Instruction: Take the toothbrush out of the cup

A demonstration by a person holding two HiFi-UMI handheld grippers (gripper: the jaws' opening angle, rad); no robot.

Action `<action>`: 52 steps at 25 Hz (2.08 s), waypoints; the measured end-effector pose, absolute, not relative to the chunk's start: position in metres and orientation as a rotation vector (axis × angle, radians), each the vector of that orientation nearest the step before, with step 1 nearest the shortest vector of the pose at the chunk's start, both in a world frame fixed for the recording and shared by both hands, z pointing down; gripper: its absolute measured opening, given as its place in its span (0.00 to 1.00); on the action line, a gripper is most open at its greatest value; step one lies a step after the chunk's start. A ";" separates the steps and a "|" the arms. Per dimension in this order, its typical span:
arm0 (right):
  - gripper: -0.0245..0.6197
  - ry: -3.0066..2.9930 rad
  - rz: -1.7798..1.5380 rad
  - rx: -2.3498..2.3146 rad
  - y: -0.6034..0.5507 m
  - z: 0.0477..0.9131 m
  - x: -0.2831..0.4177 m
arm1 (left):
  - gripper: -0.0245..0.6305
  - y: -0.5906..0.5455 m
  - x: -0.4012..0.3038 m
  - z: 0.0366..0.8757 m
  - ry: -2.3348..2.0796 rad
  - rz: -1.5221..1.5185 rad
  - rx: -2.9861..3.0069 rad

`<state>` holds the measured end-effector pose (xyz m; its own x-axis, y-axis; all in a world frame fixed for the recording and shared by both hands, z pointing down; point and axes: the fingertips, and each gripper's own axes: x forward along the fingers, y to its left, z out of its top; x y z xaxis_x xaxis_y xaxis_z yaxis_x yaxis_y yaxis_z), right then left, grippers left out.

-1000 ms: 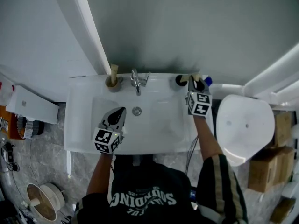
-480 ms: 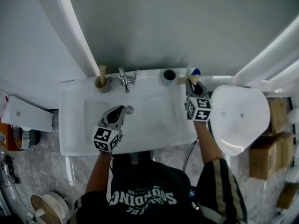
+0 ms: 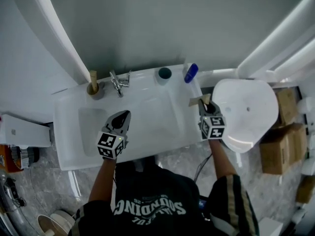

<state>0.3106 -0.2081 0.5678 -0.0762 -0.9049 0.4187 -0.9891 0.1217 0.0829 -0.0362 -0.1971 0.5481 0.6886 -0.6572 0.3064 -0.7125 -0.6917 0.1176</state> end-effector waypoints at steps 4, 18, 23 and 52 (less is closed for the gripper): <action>0.13 -2.007 0.425 1.873 -0.178 0.583 0.328 | 0.04 -0.195 -0.025 0.552 -1.059 0.362 2.680; 0.13 -1.824 0.660 1.609 -0.123 0.648 0.347 | 0.04 -0.194 -0.033 0.560 -1.075 0.379 2.650; 0.13 -1.812 0.645 1.607 -0.152 0.665 0.347 | 0.04 -0.193 -0.042 0.560 -1.110 0.387 2.632; 0.21 -1.808 0.768 1.593 -0.217 0.738 0.327 | 0.04 -0.186 -0.101 0.551 -1.321 0.395 2.534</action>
